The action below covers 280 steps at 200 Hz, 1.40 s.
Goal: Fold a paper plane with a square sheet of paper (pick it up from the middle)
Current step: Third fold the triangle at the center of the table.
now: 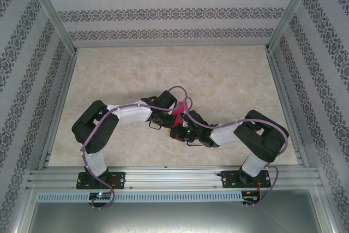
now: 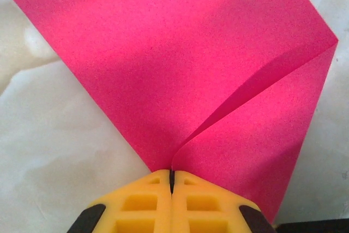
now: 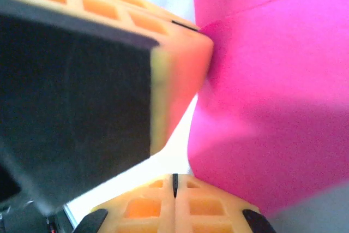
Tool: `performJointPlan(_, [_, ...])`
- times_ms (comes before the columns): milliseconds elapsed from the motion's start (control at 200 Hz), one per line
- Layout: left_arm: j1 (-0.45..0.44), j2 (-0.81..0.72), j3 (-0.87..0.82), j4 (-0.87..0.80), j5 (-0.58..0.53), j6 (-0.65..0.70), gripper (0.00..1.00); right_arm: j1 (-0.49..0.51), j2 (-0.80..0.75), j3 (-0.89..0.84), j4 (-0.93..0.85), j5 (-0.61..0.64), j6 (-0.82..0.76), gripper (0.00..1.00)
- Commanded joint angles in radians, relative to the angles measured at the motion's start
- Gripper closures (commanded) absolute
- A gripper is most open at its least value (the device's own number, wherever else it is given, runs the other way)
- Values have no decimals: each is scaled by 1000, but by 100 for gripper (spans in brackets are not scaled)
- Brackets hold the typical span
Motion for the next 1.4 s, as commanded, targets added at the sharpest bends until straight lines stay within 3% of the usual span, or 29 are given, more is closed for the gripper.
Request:
performJointPlan(0, [-5,58,-11,-6,6,19,100,-42,-127,-18,-90,17,-44,100])
performJointPlan(210, [-4,56,-9,-10,6,21,100,-142,-191,13,-185,-20,-101,100])
performJointPlan(485, [-6,61,-4,-11,12,21,100,-164,-42,109,-99,-104,-84,100])
performJointPlan(724, [-4,56,-8,-12,4,21,100,-171,62,67,-116,-32,-80,100])
performJointPlan(869, [-4,62,-7,-12,4,21,100,-172,115,40,-52,-49,-59,100])
performJointPlan(1394, [-4,66,1,-15,7,22,100,-176,-49,31,-85,-65,-56,100])
